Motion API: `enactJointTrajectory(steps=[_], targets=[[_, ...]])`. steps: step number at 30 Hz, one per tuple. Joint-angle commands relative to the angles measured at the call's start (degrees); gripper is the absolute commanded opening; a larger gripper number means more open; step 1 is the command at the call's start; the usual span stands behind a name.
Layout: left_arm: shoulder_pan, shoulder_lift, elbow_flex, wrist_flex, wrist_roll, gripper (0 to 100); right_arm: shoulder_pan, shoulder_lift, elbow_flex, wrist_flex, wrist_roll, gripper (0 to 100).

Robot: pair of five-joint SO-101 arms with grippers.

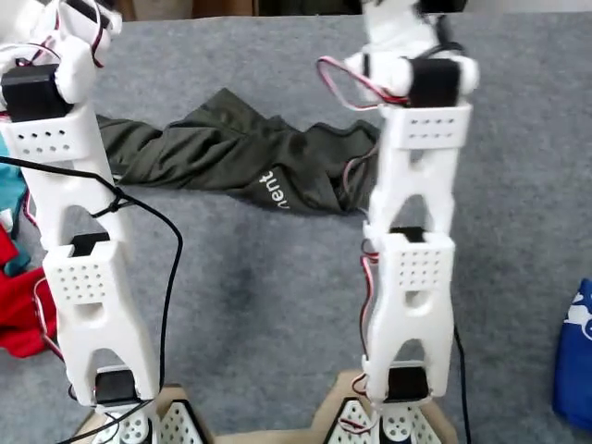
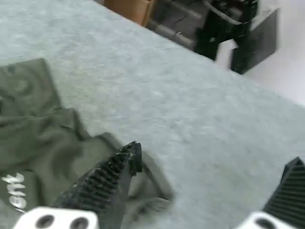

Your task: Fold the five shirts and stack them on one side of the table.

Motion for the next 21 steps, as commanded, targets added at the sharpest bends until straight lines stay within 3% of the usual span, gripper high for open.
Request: enactJointTrajectory(steps=[1, 7, 10, 16, 21], targets=[[0.09, -0.57, -1.76, 2.02, 1.67, 30, -3.56, 0.31, -1.89, -3.96, -8.00, 42.9], [2.64, 0.31, -0.62, 5.54, 3.96, 30, -8.13, 10.86, 4.44, -11.43, -18.81, 42.9], [4.48, 3.91, 1.93, 4.48, 4.84, 30, -10.07, 18.33, 7.52, -16.88, -19.08, 42.9], [4.40, 15.52, 5.98, -5.89, 4.75, 30, -12.44, 23.52, 6.81, -18.11, -18.37, 42.9], [2.37, 23.87, 4.84, -8.00, 3.08, 28, -15.78, 28.26, 8.04, -23.30, -20.13, 42.9]])
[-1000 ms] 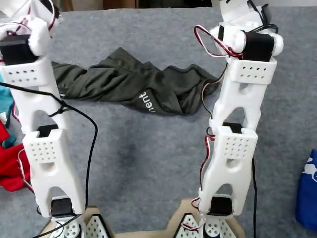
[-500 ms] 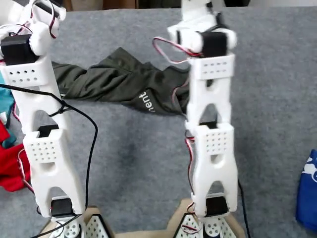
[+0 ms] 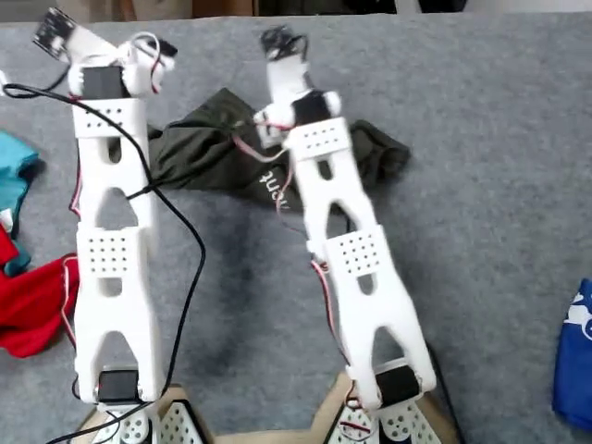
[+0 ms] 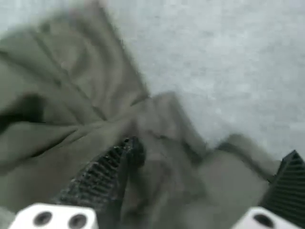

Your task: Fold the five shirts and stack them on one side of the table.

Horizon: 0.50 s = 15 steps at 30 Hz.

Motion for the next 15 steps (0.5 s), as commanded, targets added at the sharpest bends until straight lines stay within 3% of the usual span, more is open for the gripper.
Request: enactJointTrajectory(steps=[1, 10, 15], targets=[[-2.29, 2.86, -1.41, -2.20, -2.29, 28, -1.71, 1.10, -1.01, -4.66, 0.09, 42.9], [-6.77, 7.87, -1.67, 0.35, -7.03, 28, -3.74, 4.53, -2.95, -5.36, 8.18, 42.2], [-7.56, 7.96, -1.49, 0.79, -10.73, 25, -1.98, 5.23, -3.03, -7.47, 10.11, 26.5]])
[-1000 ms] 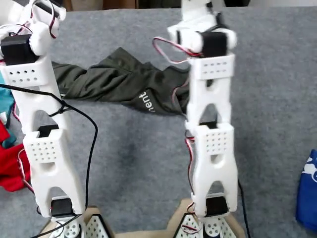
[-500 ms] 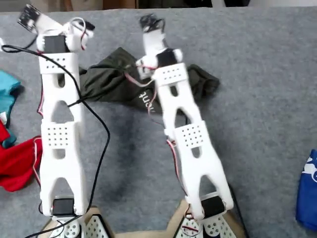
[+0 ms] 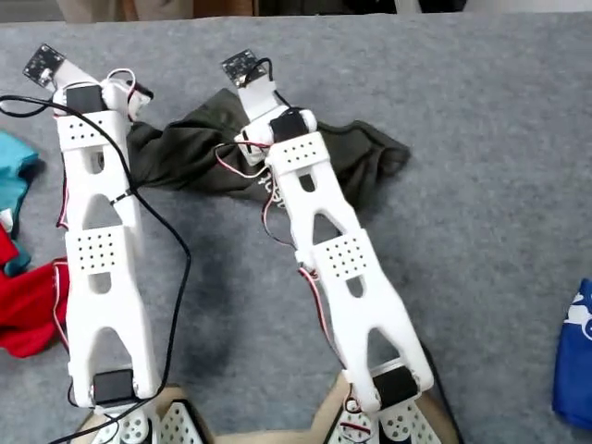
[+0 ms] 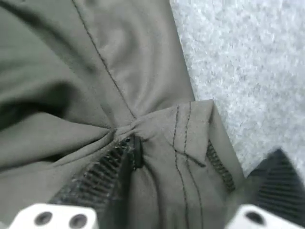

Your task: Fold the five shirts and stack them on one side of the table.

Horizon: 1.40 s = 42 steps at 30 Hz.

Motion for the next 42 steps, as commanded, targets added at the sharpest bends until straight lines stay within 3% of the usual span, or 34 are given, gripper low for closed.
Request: enactJointTrajectory(steps=[1, 6, 12, 20, 32, 42], targets=[[-0.44, -0.84, -1.49, 0.44, -3.96, 22, 1.71, 0.04, -2.51, -3.87, 0.97, 21.6], [0.53, -0.84, -1.49, 0.18, -10.02, 8, 5.76, -0.04, -2.59, -9.14, 0.97, 0.5], [1.58, -0.66, -1.41, 0.18, -13.45, 2, 10.86, -0.13, -7.16, -8.88, 0.62, 0.6], [1.14, 3.12, -2.02, -5.10, -13.63, 2, 20.88, -7.78, -10.86, 3.96, 0.53, 0.9], [2.11, 3.47, -2.02, -5.45, -13.71, 2, 29.23, -12.00, -10.95, 3.34, -2.99, 0.9], [5.80, 3.56, -1.93, -5.54, -13.80, 2, 38.20, -24.84, -10.95, 8.97, -6.42, 0.9]])
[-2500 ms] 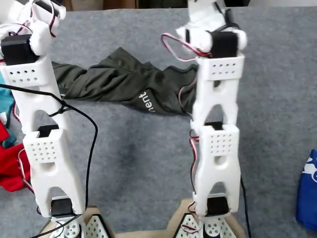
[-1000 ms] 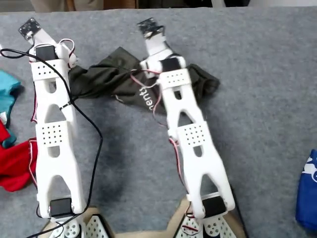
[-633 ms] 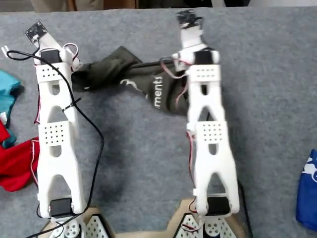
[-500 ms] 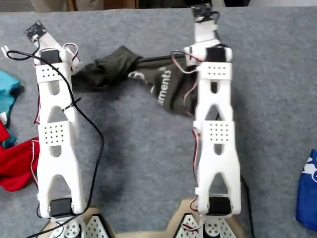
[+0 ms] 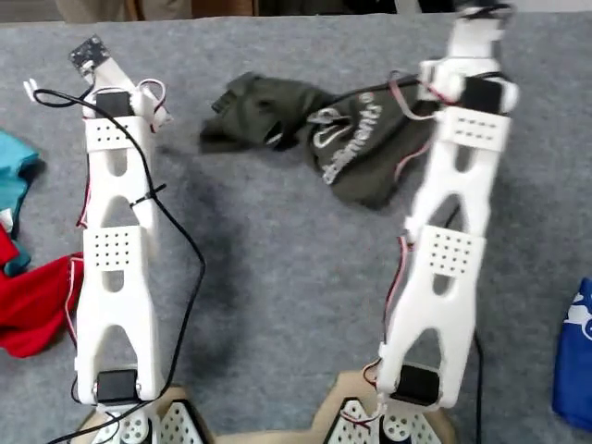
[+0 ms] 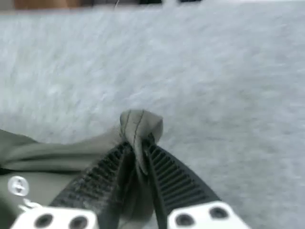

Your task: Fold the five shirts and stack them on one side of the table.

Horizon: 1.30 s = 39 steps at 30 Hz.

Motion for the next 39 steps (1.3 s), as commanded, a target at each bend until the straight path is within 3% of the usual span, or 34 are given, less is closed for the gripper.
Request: enactJointTrajectory(steps=[1, 7, 14, 18, 22, 31, 39], targets=[[0.70, -0.66, -1.93, -0.97, -0.44, 2, 2.33, -9.45, -3.12, 2.29, -1.32, 0.9], [0.70, -0.66, -1.93, -1.05, -0.62, 2, 1.45, -14.90, -3.12, 5.36, -0.26, 4.2], [0.79, -0.66, -1.49, -2.11, -3.60, 2, -1.10, -19.12, -3.03, 9.32, 2.73, 32.7], [0.79, -0.66, -1.49, -2.11, -3.60, 2, -4.88, -20.70, -2.59, 11.87, 2.46, 42.5], [0.79, -0.66, -1.49, -2.11, -3.60, 2, -13.85, -16.04, -0.75, 11.34, 2.81, 44.0], [-0.70, -0.66, -1.76, -2.20, -3.52, 2, -32.04, 6.64, 1.27, -0.70, 2.90, 44.0], [-2.02, -0.66, -1.93, -2.20, -3.60, 2, -33.98, 15.87, 1.45, -8.35, 2.99, 43.9]])
